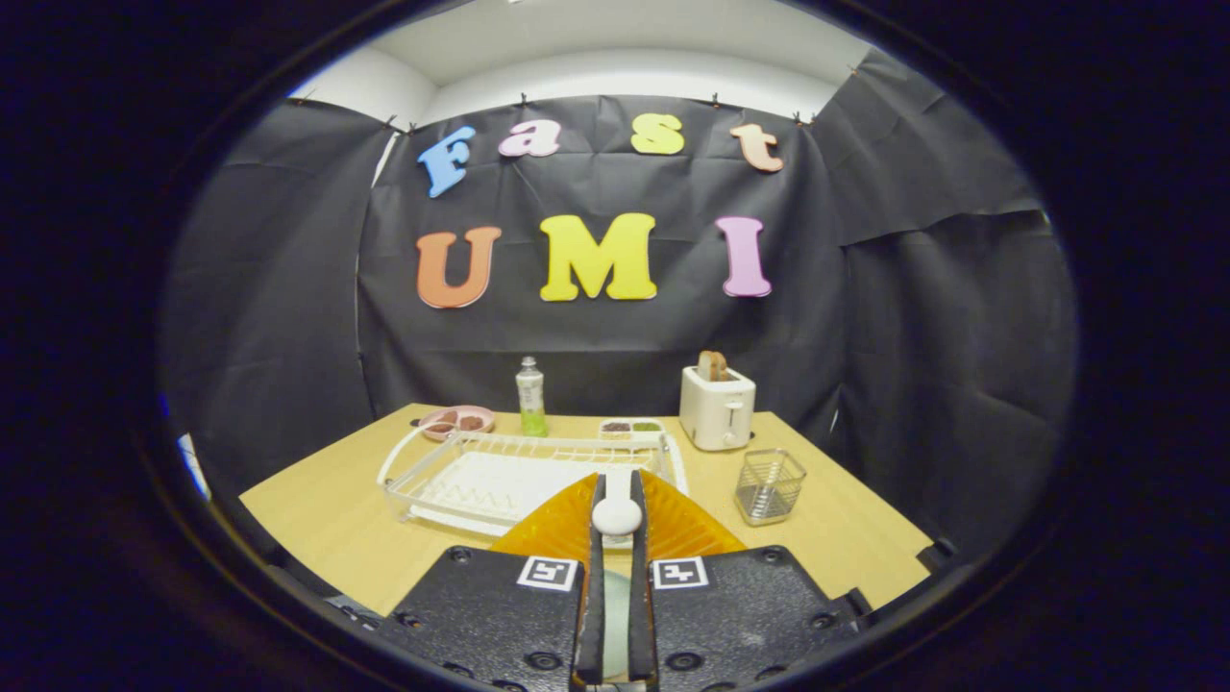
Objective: Take the plate from the dish rack, then take the spoon from the basket and place it into the plate.
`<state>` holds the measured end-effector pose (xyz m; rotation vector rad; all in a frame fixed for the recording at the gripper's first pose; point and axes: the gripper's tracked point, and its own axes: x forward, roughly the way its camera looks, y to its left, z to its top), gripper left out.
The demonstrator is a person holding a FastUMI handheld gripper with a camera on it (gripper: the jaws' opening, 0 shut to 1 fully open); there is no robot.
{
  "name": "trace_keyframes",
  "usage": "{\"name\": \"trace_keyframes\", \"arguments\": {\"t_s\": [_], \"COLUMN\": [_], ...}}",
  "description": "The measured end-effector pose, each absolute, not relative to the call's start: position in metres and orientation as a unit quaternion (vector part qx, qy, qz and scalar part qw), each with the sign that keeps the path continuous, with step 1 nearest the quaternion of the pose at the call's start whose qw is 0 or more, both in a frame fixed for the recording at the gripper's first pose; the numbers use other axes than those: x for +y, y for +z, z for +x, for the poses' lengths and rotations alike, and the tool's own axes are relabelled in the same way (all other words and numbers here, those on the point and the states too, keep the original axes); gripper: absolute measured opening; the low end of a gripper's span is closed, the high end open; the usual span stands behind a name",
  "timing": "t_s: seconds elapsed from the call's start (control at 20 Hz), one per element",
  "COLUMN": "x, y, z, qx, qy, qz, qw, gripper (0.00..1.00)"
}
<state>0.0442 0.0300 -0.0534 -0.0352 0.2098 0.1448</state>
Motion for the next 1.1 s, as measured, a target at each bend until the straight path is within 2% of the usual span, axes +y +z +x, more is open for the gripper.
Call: {"name": "trace_keyframes", "arguments": {"t_s": [0.25, 0.45, 0.6, 1.1], "x": [0.075, 0.087, 0.093, 0.073], "y": [-0.111, -0.142, -0.152, -0.152], "z": [0.024, 0.034, 0.035, 0.049], "qx": [0.142, 0.162, 0.172, 0.181], "qy": [0.104, 0.115, 0.152, 0.167], "qz": [-0.035, -0.049, -0.062, -0.074], "qw": [0.984, 0.979, 0.971, 0.966], "gripper": [0.15, 0.15, 0.15, 0.17]}}
